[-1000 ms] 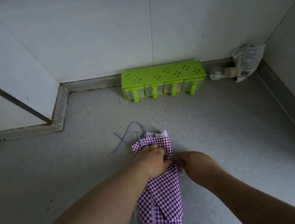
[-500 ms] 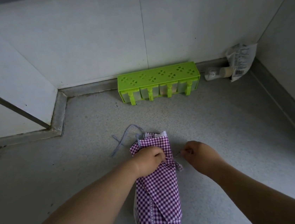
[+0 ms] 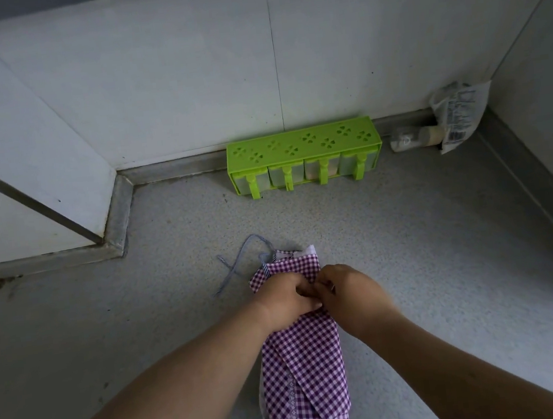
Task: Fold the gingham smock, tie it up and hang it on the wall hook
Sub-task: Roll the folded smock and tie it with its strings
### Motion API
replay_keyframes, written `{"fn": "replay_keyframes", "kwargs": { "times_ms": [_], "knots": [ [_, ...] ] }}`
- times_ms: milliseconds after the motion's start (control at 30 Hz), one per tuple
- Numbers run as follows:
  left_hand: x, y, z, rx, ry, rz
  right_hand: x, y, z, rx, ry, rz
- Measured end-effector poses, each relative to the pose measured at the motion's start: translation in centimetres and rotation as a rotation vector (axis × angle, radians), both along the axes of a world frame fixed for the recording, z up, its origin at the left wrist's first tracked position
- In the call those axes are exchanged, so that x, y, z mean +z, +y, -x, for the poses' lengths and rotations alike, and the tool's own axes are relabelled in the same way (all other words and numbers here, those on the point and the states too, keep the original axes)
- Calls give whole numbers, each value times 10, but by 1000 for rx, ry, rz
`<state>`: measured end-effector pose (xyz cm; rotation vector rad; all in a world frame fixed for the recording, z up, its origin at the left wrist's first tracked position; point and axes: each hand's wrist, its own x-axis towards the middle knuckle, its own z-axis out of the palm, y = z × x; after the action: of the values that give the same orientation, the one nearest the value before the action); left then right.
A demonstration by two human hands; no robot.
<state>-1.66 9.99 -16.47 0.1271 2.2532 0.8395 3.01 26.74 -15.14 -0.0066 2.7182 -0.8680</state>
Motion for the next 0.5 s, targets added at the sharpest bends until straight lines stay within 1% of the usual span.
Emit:
{"fn": "replay_keyframes", "kwargs": {
  "times_ms": [100, 167, 267, 500],
  "knots": [
    [-3, 1, 0, 117, -5, -70, -5, 0, -4, 40, 96, -39],
    [-3, 1, -1, 118, -34, -102, -7, 0, -5, 44, 116, -31],
    [-6, 0, -1, 122, -37, -114, -9, 1, -7, 35, 112, -42],
    [-4, 0, 0, 158, -4, -68, -8, 5, -12, 58, 37, -33]
  ]
}}
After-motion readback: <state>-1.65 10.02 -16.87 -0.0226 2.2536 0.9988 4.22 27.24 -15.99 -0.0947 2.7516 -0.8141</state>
